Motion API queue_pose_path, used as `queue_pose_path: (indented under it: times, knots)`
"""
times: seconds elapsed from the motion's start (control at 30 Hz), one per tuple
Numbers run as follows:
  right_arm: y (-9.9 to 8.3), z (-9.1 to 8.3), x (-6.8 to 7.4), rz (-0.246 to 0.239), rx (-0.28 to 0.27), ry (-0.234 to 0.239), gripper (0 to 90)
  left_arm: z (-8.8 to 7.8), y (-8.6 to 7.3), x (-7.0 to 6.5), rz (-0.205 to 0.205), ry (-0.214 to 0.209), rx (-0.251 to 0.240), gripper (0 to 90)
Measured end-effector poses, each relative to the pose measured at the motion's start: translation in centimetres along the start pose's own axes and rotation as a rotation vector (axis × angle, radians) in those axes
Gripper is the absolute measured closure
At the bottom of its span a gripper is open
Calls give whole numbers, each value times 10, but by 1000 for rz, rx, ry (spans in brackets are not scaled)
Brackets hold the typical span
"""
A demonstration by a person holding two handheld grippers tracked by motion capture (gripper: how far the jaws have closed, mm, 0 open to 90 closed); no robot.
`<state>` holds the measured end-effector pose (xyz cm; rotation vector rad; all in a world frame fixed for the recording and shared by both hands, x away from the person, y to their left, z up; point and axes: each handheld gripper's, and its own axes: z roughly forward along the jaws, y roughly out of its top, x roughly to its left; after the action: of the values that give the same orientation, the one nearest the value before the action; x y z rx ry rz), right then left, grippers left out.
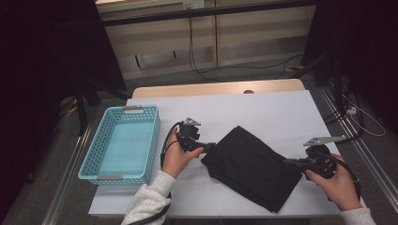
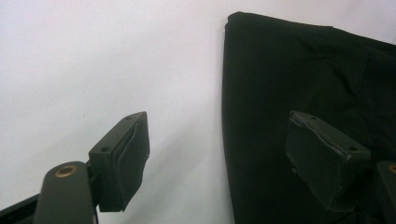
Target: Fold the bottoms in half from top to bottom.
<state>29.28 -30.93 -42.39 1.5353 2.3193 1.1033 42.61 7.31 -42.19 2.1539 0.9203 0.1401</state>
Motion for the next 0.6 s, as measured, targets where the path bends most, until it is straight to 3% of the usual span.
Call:
queue_pose_path:
  times: [0.07,0.27,0.4,0.5,0.6]
  knots:
    - [-2,1,0,0,6,-6,862,0,0,0,2,-3,6,222]
    - [2,9,0,-47,-41,-49,660,1,0,0,3,-3,9,219]
    - [5,18,1,-81,-43,-69,600,2,-1,0,-1,-5,9,219]
    - [7,24,2,-94,-39,-52,585,2,-1,0,0,-6,13,219]
    - [9,37,7,-135,20,-47,662,2,-1,0,-2,-9,11,219]
